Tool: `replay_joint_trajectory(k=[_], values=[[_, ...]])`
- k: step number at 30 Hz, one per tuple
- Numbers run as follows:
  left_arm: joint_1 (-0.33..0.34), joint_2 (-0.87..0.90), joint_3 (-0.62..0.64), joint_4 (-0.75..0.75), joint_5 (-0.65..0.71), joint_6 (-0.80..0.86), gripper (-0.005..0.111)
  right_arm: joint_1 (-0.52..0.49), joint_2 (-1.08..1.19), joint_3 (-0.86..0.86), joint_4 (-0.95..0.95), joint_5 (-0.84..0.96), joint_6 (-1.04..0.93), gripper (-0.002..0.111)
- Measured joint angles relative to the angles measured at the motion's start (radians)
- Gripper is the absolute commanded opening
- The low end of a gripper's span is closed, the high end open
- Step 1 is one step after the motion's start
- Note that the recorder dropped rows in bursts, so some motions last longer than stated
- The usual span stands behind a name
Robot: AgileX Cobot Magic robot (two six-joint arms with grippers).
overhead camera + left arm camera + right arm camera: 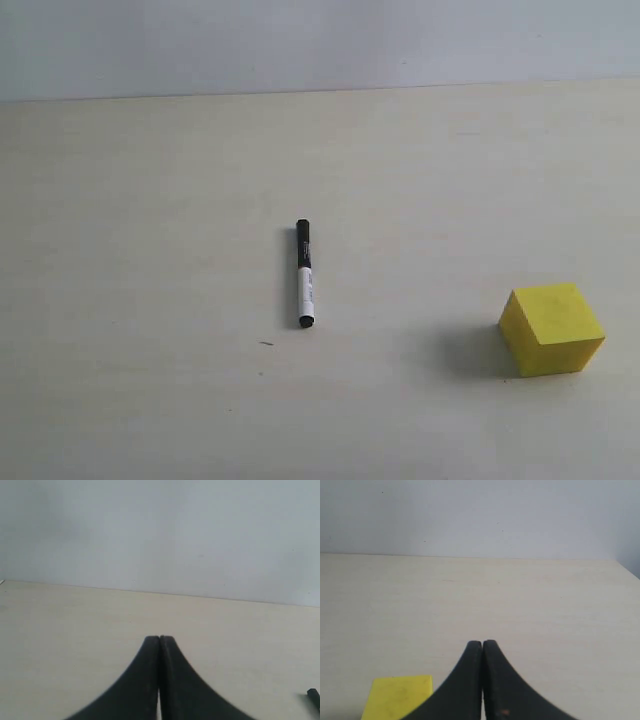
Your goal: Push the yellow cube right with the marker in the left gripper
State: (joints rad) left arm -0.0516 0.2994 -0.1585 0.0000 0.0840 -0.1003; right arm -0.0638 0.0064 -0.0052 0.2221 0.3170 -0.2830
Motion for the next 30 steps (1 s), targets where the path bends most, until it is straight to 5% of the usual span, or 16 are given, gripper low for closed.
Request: replay_joint_trajectory(k=[11,30], values=[[0.000,-0.266,0.138,0.000,0.032,0.038,0.000,0.000,0.000,0.000,0.000,0.000,0.000,0.000],[0.000,-0.293,0.156,0.000,0.240,0.038,0.000,0.000,0.000,0.000,0.000,0.000,0.000,0.000]])
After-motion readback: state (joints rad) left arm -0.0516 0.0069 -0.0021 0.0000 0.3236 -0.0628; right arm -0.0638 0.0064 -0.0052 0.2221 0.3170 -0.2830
